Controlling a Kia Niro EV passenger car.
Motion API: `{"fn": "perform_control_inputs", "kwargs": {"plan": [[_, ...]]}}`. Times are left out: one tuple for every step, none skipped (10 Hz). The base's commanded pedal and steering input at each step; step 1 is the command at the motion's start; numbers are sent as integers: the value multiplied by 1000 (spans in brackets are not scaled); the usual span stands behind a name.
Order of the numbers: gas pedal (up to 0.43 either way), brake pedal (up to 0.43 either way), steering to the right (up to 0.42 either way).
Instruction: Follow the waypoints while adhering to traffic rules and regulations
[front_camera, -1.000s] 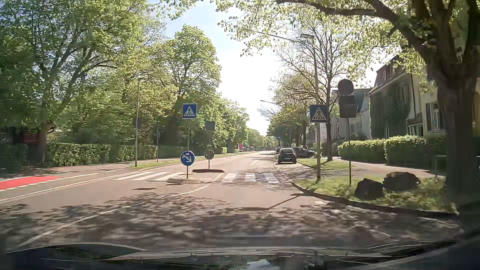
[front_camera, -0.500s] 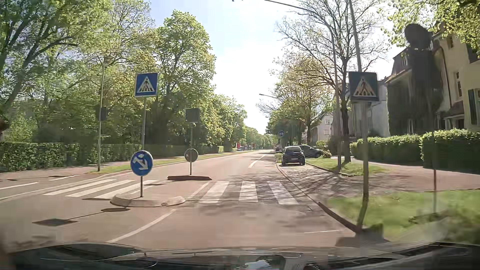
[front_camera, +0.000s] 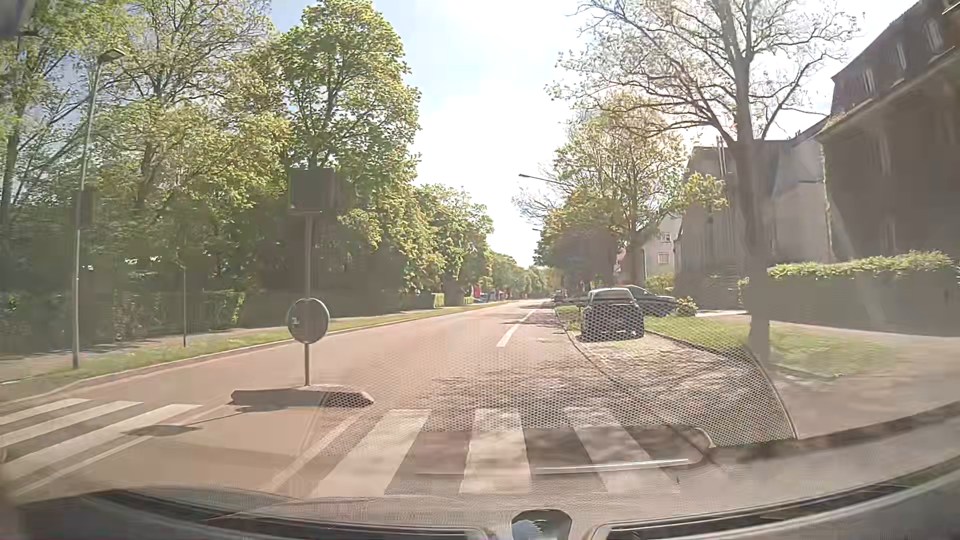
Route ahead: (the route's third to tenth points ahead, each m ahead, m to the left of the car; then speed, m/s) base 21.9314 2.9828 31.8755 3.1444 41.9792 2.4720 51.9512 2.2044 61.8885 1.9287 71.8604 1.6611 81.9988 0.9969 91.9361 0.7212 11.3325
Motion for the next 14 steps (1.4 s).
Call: {"fn": "perform_control_inputs", "kwargs": {"plan": [[118, 0, -7], [118, 0, -9], [118, 0, -9], [118, 0, -10], [118, 0, -10], [118, 0, -10], [118, 0, -10], [118, 0, -9], [118, 0, -7], [118, 0, -4], [118, 0, -1], [118, 0, 2], [118, 0, 5], [118, 0, 6]]}}
